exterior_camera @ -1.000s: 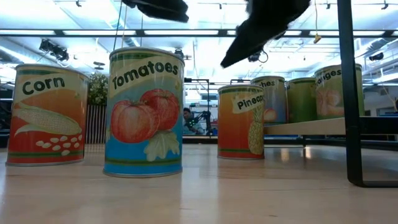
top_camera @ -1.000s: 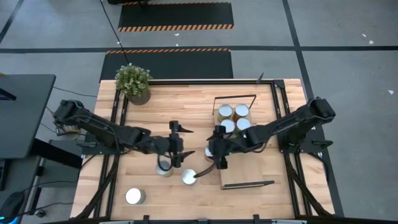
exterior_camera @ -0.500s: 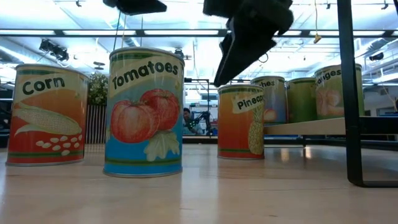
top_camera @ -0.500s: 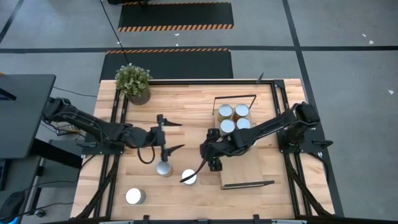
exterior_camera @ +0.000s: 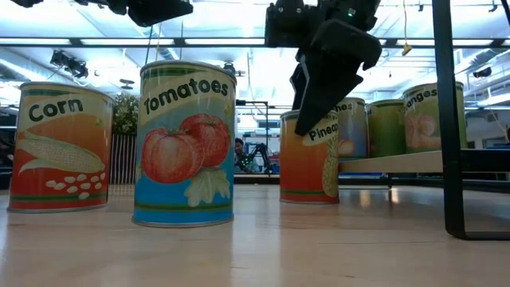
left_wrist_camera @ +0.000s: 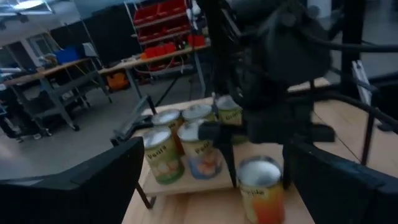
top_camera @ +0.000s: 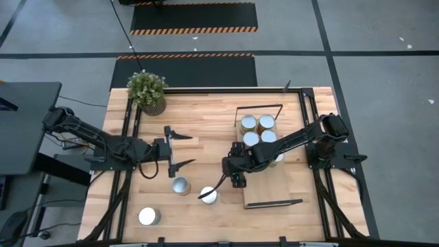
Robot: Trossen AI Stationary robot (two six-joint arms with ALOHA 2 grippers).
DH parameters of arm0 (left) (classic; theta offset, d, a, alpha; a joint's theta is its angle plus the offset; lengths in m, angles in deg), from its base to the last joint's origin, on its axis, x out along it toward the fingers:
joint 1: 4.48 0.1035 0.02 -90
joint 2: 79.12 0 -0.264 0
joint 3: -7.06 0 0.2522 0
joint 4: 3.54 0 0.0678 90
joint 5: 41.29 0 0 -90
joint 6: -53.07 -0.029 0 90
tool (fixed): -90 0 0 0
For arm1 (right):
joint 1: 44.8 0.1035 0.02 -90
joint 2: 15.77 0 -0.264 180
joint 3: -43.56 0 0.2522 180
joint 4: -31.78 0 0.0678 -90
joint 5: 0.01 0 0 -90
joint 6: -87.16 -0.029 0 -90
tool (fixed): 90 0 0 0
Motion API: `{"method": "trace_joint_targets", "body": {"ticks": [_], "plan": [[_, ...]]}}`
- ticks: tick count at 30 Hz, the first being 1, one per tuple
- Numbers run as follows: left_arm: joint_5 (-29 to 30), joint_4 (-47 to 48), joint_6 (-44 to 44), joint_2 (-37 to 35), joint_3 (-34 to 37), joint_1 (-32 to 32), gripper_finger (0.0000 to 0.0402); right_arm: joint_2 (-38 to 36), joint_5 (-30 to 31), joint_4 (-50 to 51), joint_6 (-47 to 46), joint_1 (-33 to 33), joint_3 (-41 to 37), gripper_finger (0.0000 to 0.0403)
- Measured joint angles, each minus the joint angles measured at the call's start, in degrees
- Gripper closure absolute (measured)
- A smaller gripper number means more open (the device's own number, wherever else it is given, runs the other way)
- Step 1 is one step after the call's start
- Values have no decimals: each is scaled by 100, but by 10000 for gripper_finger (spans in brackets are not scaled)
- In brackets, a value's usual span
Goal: Pick and place cans onto a shelf
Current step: Put the canned pineapple on the shelf
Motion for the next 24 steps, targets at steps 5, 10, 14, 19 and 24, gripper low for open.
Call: {"method": "trace_joint_targets", "body": {"ticks": [5, 10, 14, 19, 24], "plan": [[-7, 9, 141, -9, 2, -103, 13, -1, -66, 66, -129, -40, 2, 59], [-5, -26, 298, -9, 2, -110, 13, -13, -222, 205, -82, -40, 81, 73], [-4, -71, 434, -9, 2, -105, 13, -30, -246, 655, -40, 70, 628, 72], [-5, -32, 590, -6, 2, -105, 13, -35, 44, 1475, 81, 258, 1434, 72], [-5, -28, 706, -6, 2, -105, 13, -52, 346, 2408, -211, 433, 1764, 72]]}}
